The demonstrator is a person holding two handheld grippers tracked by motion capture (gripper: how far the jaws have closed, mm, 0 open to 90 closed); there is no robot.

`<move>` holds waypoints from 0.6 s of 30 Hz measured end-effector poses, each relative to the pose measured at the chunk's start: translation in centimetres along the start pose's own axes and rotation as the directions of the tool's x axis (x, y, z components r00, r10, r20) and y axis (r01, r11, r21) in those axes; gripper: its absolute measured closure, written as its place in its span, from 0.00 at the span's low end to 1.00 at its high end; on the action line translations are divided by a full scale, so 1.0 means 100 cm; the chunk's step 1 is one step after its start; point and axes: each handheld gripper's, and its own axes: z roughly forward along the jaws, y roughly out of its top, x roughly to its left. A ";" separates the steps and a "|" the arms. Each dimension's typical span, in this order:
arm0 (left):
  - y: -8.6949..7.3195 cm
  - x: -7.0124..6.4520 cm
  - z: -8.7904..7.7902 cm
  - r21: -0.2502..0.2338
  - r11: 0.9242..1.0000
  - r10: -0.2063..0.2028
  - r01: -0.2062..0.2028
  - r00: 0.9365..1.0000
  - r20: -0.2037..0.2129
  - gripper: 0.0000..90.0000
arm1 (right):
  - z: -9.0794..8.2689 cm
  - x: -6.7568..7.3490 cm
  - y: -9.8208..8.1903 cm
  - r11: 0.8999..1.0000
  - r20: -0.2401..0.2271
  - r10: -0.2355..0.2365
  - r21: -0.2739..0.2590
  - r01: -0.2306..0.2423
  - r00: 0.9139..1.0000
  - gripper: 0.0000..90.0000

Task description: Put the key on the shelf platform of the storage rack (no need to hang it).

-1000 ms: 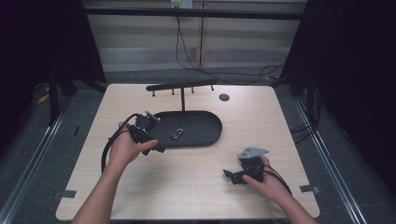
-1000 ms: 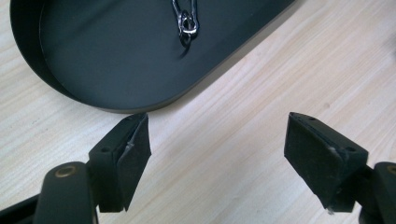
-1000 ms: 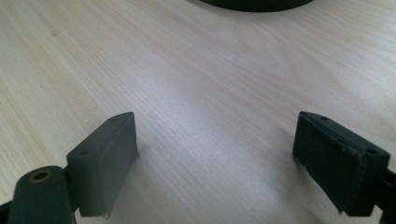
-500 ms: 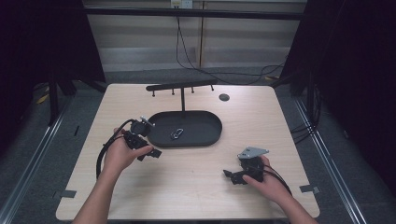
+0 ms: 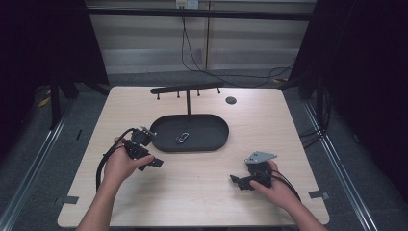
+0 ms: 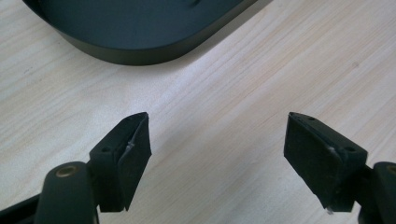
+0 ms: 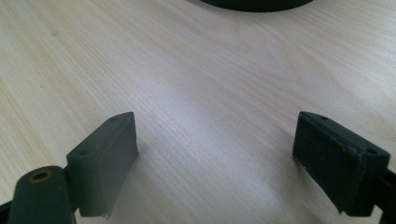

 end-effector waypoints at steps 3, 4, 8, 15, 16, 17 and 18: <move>-0.004 0.001 0.001 0.000 1.000 -0.004 0.004 1.000 0.004 0.25 | 0.000 0.000 0.000 1.000 0.000 0.000 0.000 0.000 1.000 0.15; -0.006 0.002 0.002 0.003 1.000 -0.006 0.006 1.000 0.010 0.25 | 0.000 0.000 0.000 1.000 0.000 0.000 0.000 0.000 1.000 0.15; -0.010 0.003 0.003 0.003 1.000 -0.017 0.017 1.000 0.017 0.25 | 0.000 0.000 0.000 1.000 0.000 0.000 0.000 0.000 1.000 0.15; -0.017 0.006 0.005 0.007 1.000 -0.020 0.019 1.000 0.021 0.26 | 0.000 0.000 0.000 1.000 0.000 0.000 0.000 0.000 1.000 0.15; -0.019 0.007 0.006 0.008 1.000 -0.023 0.023 0.999 0.025 0.26 | 0.000 0.000 0.000 1.000 0.000 0.000 0.000 0.000 1.000 0.15; -0.021 0.007 0.006 0.010 1.000 -0.026 0.026 0.999 0.025 0.26 | 0.000 0.000 0.000 1.000 0.000 0.000 0.000 0.000 1.000 0.15; -0.022 0.008 0.007 0.010 1.000 -0.026 0.025 0.999 0.028 0.26 | 0.000 0.000 0.000 1.000 0.000 0.000 0.000 0.000 1.000 0.15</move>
